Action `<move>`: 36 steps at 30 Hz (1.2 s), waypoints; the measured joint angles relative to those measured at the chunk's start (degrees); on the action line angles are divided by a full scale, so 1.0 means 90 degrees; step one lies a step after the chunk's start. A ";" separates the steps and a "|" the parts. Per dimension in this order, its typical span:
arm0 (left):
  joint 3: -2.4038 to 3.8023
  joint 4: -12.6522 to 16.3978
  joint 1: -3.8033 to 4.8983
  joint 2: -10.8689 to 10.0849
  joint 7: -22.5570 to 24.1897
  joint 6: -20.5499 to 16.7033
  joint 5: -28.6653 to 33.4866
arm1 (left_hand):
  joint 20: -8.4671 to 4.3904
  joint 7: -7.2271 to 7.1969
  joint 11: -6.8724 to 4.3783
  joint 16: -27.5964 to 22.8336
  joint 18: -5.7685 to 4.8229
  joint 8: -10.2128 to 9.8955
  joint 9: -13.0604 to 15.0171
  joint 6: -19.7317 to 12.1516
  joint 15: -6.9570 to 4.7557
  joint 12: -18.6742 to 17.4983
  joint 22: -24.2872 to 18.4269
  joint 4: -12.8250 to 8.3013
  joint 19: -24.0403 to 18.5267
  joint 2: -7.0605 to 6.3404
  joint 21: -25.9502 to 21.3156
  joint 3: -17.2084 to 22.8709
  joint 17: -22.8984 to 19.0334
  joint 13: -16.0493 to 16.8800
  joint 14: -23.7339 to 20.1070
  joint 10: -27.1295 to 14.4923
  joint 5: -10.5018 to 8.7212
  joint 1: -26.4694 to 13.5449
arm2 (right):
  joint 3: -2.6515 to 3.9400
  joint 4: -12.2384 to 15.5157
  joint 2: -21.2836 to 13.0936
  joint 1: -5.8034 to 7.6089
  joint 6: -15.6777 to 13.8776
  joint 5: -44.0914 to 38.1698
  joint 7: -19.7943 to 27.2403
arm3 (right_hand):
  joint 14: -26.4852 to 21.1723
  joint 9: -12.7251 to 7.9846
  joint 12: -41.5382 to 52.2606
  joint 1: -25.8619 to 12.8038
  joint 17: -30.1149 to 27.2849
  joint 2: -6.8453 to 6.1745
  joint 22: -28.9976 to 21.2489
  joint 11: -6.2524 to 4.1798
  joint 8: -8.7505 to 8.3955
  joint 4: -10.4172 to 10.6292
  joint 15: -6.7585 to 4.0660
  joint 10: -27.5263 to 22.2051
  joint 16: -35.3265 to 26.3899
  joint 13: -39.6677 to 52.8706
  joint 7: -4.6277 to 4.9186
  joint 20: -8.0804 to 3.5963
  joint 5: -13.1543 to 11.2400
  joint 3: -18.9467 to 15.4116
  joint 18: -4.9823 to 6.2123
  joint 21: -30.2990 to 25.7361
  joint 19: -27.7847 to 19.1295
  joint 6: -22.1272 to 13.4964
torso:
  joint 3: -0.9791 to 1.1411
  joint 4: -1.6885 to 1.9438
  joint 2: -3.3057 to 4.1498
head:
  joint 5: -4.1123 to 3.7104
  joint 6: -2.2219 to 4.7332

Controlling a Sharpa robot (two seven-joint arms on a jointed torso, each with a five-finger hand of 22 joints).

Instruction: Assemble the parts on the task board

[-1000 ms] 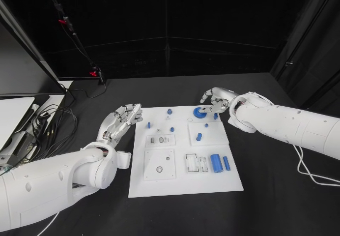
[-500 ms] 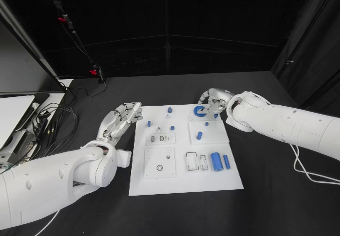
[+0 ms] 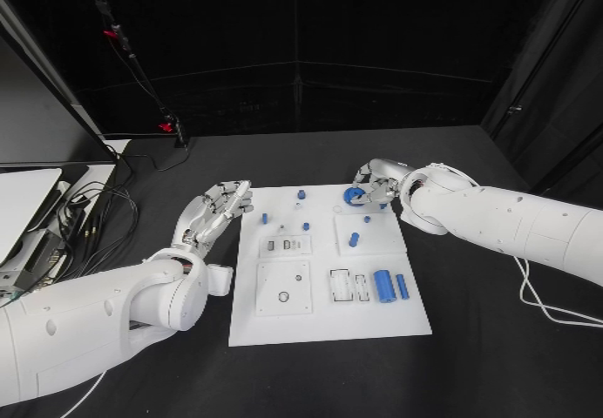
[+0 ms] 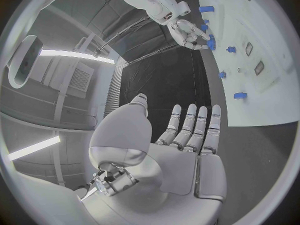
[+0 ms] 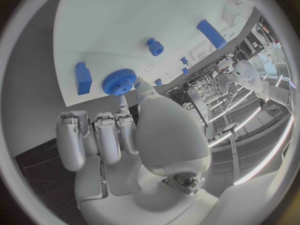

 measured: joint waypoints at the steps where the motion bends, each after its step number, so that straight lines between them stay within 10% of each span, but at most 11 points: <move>1: 0.0000 0.0000 0.0000 -0.0002 0.0000 0.0000 0.0000 | 0.0000 0.0000 0.0000 0.0000 0.0000 0.0000 0.0000 0.0000 0.0000 0.0000 0.0000 0.0000 0.0000 0.0000 0.0000 0.0000 0.0000 0.0000 0.0000 0.0000 0.0000 0.0000 | 0.0001 0.0000 0.0006 0.0000 0.0005 -0.0006 -0.0019 | 0.0000 -0.0005 0.0000 0.0000 0.0000 0.0000 0.0000 0.0000 0.0000 -0.0013 0.0000 0.0000 0.0000 0.0000 0.0000 0.0000 0.0000 0.0013 0.0000 0.0000 0.0000 0.0000 | 0.0001 0.0000 0.0000 | -0.0001 -0.0004; 36: 0.0000 -0.0014 0.0000 -0.0014 0.0000 0.0011 0.0000 | 0.0000 0.0000 0.0000 0.0000 0.0000 0.0000 0.0000 0.0000 0.0000 0.0000 -0.0006 0.0000 0.0000 0.0000 0.0000 0.0000 0.0000 0.0000 0.0000 0.0000 0.0016 0.0000 | -0.0002 0.0049 -0.0007 -0.0008 -0.0279 -0.0079 -0.0127 | 0.0001 -0.0195 0.0000 0.0058 -0.0001 0.0059 -0.0001 -0.0117 -0.0326 -0.0166 -0.0092 -0.0022 0.0000 0.0000 -0.0061 -0.0090 0.0053 0.0165 0.0001 0.0000 0.0004 0.0122 | 0.0002 -0.0006 -0.0004 | 0.0028 -0.0003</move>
